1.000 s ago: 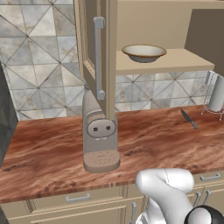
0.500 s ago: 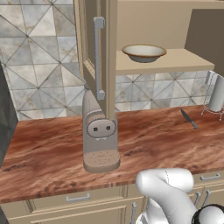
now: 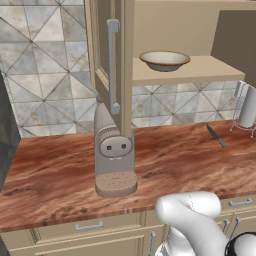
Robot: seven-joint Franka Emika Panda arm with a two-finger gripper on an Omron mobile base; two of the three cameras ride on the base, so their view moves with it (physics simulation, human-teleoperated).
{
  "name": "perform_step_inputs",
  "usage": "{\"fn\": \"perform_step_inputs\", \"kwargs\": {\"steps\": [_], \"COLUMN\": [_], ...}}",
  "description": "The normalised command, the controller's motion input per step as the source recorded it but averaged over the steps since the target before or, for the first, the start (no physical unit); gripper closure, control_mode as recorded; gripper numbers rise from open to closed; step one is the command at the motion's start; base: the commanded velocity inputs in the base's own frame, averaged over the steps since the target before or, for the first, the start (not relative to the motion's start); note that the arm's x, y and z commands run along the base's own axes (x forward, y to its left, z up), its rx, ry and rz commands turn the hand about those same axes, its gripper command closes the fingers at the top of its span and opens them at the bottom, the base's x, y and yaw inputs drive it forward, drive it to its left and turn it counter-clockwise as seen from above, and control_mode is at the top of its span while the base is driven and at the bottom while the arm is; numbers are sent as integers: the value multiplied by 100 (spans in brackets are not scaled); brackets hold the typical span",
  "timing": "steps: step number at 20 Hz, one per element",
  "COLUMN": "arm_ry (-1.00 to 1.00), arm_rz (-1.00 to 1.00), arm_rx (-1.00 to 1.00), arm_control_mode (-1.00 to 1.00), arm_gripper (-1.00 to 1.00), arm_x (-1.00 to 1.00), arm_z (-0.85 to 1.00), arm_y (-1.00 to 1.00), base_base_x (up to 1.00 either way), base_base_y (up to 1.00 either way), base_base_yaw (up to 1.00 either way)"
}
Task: Pick the mug and place it in the sink. Pick the bowl and place it in the open cabinet and then close the cabinet.
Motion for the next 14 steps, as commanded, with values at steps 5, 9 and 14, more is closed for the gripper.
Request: {"fn": "perform_step_inputs", "kwargs": {"steps": [5, 9, 14], "arm_ry": [-16, -19, -25], "arm_rz": [0, 0, 0], "arm_rx": [0, 0, 0], "arm_control_mode": [-100, -100, -100], "arm_gripper": [-100, -100, -100], "arm_x": [39, 10, 0], "arm_z": [-14, -1, 0], "arm_y": [0, 0, 0], "base_base_x": [0, 0, 0], "base_base_y": [0, 0, 0], "base_base_yaw": [0, 0, 0]}}
